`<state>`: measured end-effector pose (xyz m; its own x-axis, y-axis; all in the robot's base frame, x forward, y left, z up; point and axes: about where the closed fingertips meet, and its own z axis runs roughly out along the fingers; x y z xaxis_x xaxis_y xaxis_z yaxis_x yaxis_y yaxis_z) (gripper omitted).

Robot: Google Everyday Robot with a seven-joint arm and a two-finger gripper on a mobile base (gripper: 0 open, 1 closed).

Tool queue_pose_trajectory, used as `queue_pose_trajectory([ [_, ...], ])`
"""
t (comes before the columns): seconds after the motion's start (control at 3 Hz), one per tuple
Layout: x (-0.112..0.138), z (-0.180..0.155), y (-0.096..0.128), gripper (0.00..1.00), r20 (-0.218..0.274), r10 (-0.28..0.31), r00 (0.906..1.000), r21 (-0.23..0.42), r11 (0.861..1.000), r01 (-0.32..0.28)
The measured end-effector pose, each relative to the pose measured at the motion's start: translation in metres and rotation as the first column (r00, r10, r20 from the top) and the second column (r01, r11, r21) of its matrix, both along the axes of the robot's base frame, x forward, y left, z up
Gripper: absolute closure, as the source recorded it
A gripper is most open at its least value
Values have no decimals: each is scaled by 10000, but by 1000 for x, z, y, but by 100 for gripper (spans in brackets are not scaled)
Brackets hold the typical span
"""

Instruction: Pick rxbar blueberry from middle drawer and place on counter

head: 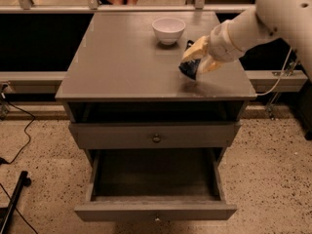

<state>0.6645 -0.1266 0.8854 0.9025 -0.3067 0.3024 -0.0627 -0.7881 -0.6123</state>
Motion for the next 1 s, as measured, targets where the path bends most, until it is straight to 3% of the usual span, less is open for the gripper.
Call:
queue_pose_trajectory([
  [0.33,0,0,2,12,-4,40,10000,15,10000,-40],
  [0.67,0,-2,4,0,-32,68,10000,16,10000,-68],
  [1.0,0,-2,4,0,-32,69,10000,16,10000,-68],
])
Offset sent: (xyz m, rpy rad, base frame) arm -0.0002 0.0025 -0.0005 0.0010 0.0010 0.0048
